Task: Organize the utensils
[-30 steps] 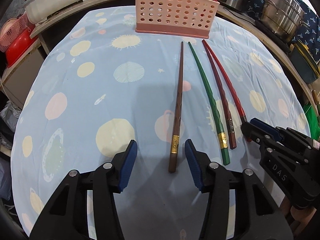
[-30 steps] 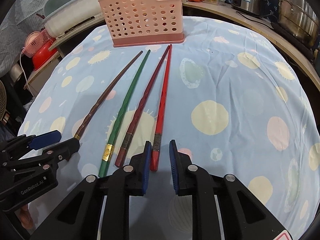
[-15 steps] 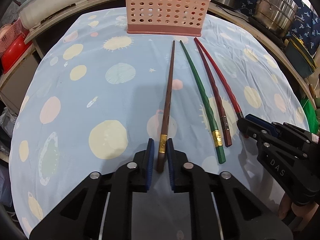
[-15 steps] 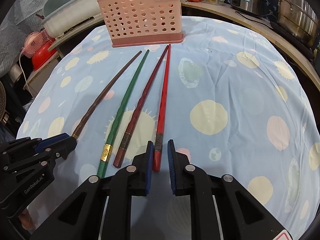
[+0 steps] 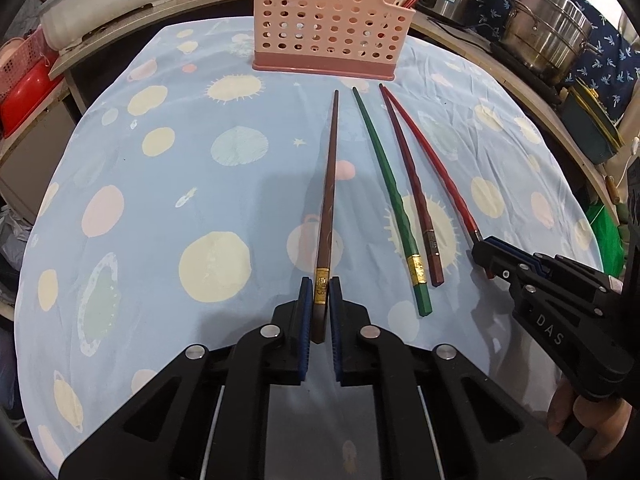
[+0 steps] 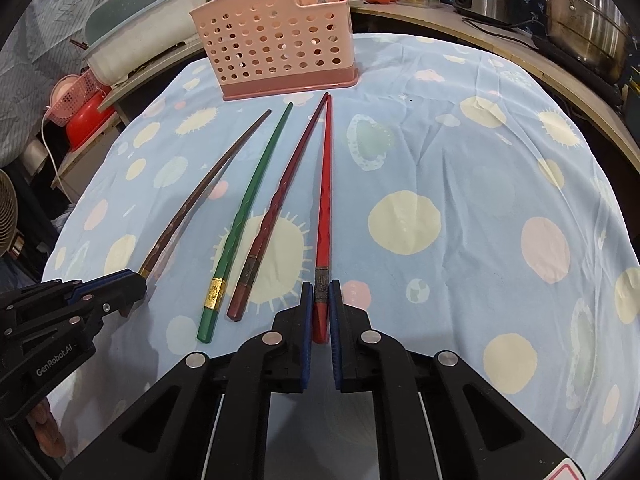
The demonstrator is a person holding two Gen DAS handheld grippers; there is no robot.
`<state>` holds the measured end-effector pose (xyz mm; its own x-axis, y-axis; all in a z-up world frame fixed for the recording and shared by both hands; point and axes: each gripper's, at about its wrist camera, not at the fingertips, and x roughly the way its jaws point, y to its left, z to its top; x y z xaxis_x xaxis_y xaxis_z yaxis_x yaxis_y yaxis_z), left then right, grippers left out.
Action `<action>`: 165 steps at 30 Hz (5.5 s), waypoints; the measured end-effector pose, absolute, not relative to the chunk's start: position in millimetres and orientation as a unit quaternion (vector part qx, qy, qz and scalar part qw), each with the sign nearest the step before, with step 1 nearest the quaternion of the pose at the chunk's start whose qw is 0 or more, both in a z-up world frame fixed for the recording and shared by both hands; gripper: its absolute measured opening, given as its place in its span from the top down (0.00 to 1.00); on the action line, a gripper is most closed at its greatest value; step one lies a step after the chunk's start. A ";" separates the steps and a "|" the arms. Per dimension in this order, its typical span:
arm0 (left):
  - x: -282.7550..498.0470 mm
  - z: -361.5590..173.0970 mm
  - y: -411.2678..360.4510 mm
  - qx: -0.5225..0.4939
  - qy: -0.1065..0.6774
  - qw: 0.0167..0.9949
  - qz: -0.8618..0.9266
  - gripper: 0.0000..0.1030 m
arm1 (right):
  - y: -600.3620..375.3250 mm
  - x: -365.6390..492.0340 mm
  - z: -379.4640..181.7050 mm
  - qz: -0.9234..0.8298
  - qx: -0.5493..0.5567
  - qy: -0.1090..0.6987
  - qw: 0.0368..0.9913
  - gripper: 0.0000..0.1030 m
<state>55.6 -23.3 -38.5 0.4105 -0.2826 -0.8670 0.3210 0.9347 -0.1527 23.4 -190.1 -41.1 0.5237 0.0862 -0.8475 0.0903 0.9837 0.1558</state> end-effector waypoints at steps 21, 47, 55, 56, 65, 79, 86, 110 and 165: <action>49.1 42.0 -6.1 -0.017 0.443 0.877 -0.186 0.93 | -216.9 -4.2 68.4 -0.003 0.124 0.373 0.920 0.93; 158.5 230.6 -22.6 -0.019 0.258 0.949 -0.181 0.95 | -245.4 99.5 205.2 0.019 0.104 0.239 0.965 0.93; 197.0 289.3 -39.5 -0.021 0.202 0.962 -0.181 0.95 | -247.3 154.4 236.8 0.010 0.088 0.211 0.974 0.93; 198.6 290.1 -39.7 -0.021 0.202 0.962 -0.181 0.95 | -247.5 158.1 237.3 0.011 0.087 0.211 0.974 0.93; 231.5 183.8 -6.1 -0.033 0.320 0.937 -0.138 0.85 | -243.0 152.2 196.4 0.019 0.094 0.246 0.965 0.93; 269.6 4.4 8.3 -0.035 0.492 0.864 -0.097 0.60 | -253.4 144.7 142.7 -0.008 0.119 0.295 0.948 0.93; 284.7 -18.3 -2.8 -0.029 0.509 0.854 -0.101 0.55 | -266.1 164.1 128.7 -0.024 0.126 0.305 0.944 0.93; 312.1 -29.1 1.0 -0.034 0.501 0.859 -0.103 0.93 | -266.1 183.3 126.0 -0.021 0.137 0.307 0.942 0.93; 281.7 226.9 -80.5 0.002 0.300 0.935 -0.189 0.93 | -255.4 236.6 186.2 0.017 0.108 0.283 0.953 0.93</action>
<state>281.7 -80.5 226.9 0.7487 -0.3517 -0.5620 0.3540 0.9288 -0.1097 236.7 -255.4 186.2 0.8391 0.0936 -0.5359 0.0291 0.9760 0.2160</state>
